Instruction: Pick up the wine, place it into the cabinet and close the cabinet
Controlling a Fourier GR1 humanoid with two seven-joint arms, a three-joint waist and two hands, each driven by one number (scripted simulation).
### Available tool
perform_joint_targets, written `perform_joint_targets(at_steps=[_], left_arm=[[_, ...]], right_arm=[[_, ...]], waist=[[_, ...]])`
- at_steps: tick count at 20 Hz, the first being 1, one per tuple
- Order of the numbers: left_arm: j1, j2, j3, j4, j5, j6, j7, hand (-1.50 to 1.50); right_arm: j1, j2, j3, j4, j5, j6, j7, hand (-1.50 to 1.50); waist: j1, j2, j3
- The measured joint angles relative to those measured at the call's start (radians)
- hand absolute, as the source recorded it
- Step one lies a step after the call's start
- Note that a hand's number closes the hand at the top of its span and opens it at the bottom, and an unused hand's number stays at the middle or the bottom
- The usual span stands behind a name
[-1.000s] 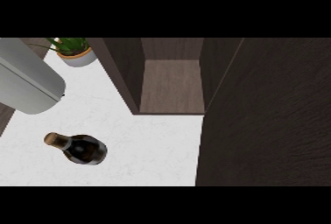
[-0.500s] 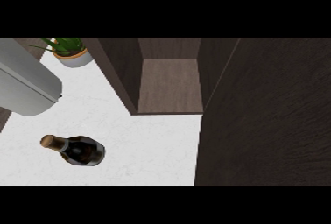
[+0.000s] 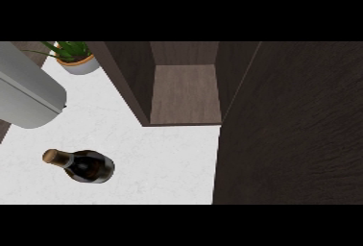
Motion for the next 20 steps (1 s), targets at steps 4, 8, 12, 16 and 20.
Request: perform_joint_targets(at_steps=[4,8,12,16,20], left_arm=[[-0.077,0.032,0.028,0.078,0.066,-0.008,0.035,-1.5],[-0.151,0.038,0.016,0.141,0.066,0.004,0.075,-1.5],[-0.222,0.041,0.002,0.221,0.038,-0.011,0.095,-1.5],[-0.293,0.024,-0.015,0.339,-0.029,-0.054,0.064,-1.5],[-0.347,0.003,-0.036,0.423,-0.088,-0.072,0.051,-1.5]], right_arm=[[-0.009,-0.002,0.016,-0.002,0.004,-0.019,0.017,-1.5],[-0.017,-0.006,0.029,-0.006,0.007,-0.034,0.031,-1.5],[-0.037,-0.017,0.018,-0.007,0.009,-0.043,0.046,-1.5],[-0.054,-0.019,0.017,-0.007,0.01,-0.056,0.062,-1.5],[-0.052,-0.024,0.024,-0.008,0.012,-0.067,0.065,-1.5]], waist=[[-0.001,-0.001,0.0],[-0.001,-0.001,-0.001],[0.0,-0.001,-0.001],[0.001,-0.001,-0.001],[0.001,-0.002,-0.001]])
